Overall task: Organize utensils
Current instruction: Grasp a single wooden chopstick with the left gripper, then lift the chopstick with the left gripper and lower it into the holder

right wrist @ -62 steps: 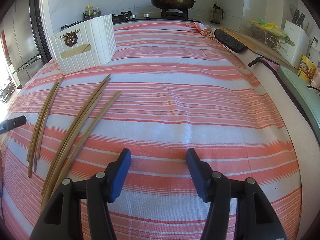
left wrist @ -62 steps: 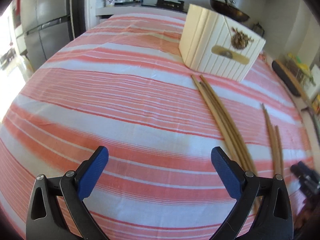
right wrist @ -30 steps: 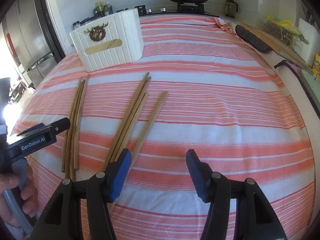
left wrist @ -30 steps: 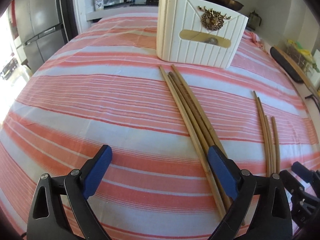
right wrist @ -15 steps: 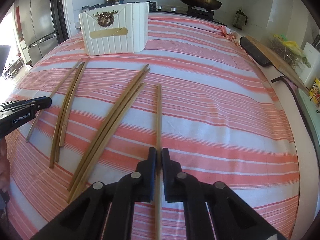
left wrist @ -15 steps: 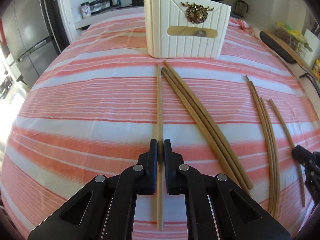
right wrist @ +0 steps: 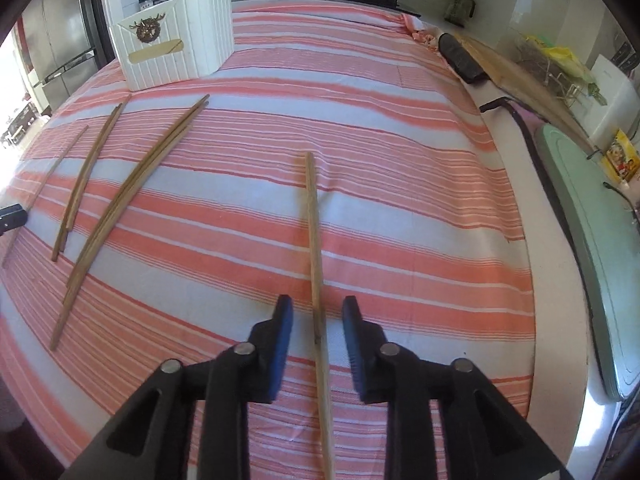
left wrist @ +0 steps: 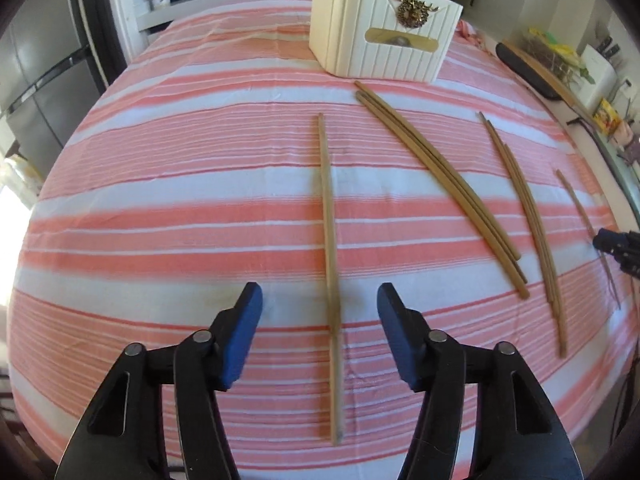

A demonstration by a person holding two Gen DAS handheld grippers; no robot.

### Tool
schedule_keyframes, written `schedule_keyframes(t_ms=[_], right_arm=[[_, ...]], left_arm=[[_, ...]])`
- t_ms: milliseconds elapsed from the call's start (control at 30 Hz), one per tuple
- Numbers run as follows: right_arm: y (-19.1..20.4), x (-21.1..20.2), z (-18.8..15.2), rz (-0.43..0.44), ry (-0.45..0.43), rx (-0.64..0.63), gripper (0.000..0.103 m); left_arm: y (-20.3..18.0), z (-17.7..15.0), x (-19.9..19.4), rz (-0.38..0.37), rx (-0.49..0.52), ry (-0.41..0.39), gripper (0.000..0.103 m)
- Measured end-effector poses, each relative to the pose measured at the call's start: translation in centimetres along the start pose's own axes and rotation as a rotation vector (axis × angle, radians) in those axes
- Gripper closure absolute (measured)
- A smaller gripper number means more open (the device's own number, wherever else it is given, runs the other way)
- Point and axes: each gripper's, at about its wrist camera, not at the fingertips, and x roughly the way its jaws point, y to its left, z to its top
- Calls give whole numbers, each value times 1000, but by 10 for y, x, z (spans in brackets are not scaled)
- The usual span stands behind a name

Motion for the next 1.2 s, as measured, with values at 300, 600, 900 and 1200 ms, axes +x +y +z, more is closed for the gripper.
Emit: schedule_keyframes(t_ms=[300,600,900,1200], right_arm=[[-7,12,12,108,117,-24,69],[7,41,67,71,120,-41,71],[0,36,116,74,18,38,96],[3,-104,111,185,-307,13,96]], left_arm=[[1,39,28,27,79,100,40],[3,95,58,14,83,192,51],[5,115,42,-18,48,62,99],[6,100,-96,-152,46,-237,99]])
